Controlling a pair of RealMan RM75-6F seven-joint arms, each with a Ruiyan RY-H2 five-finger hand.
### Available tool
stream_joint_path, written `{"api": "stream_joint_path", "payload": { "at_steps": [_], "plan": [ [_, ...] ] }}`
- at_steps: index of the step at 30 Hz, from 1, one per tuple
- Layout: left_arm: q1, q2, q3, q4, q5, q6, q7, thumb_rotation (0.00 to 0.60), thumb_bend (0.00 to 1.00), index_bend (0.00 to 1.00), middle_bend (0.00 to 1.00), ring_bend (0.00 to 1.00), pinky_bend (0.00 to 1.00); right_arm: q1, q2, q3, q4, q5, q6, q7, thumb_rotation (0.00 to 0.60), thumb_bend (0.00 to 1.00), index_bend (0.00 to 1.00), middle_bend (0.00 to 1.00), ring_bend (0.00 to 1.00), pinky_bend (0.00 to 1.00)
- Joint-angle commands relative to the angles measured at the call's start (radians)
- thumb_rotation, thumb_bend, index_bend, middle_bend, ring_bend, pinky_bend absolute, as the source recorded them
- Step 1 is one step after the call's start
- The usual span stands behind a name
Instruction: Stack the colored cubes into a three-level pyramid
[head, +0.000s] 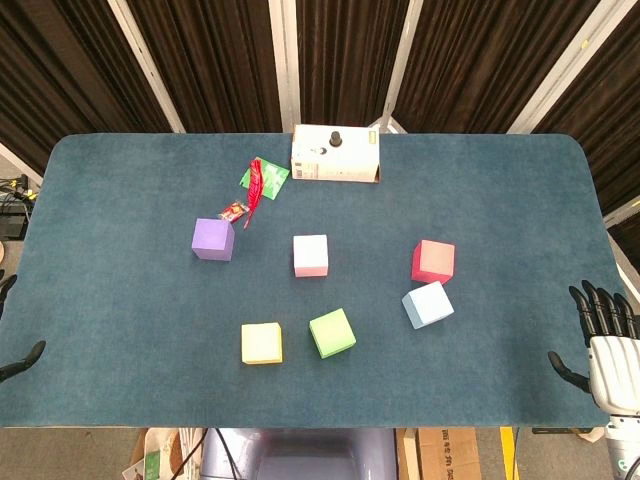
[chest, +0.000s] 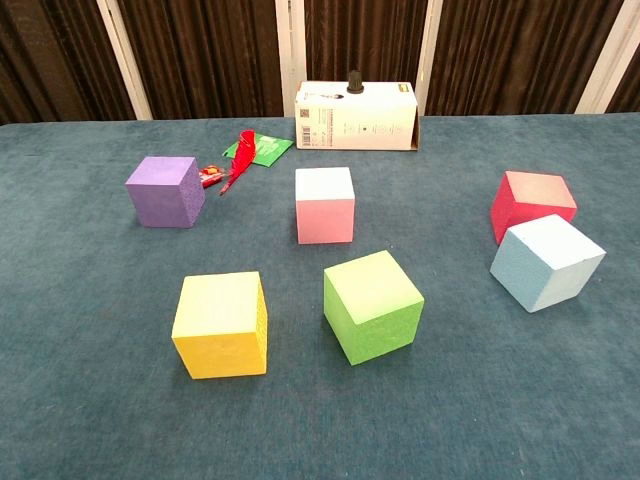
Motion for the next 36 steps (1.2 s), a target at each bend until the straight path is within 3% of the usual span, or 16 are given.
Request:
{"api": "stream_joint_path", "payload": {
  "at_steps": [1, 23, 27, 36],
  "plan": [
    [0.000, 0.000, -0.002, 0.000, -0.004, -0.001, -0.002, 0.600, 0.31, 0.01, 0.00, 0.00, 0.00, 0.001, -0.001, -0.001, 0.000, 0.001, -0.003, -0.002, 0.600, 0.25, 0.00, 0.02, 0.00, 0.00],
    [0.010, 0.008, -0.002, -0.013, -0.006, 0.011, 0.000, 0.600, 0.31, 0.01, 0.00, 0.00, 0.00, 0.035, -0.022, -0.010, 0.000, 0.011, -0.083, 0.037, 0.600, 0.25, 0.00, 0.02, 0.00, 0.00],
    [0.008, 0.009, -0.007, -0.014, -0.021, 0.002, -0.007, 0.600, 0.31, 0.01, 0.00, 0.00, 0.00, 0.080, -0.021, 0.020, -0.004, 0.033, -0.136, 0.064, 0.600, 0.25, 0.00, 0.02, 0.00, 0.00],
    [0.007, 0.000, -0.012, -0.014, -0.027, 0.005, 0.008, 0.600, 0.31, 0.01, 0.00, 0.00, 0.00, 0.245, -0.017, 0.124, -0.028, 0.199, -0.381, 0.092, 0.600, 0.25, 0.00, 0.02, 0.00, 0.00]
  ]
}}
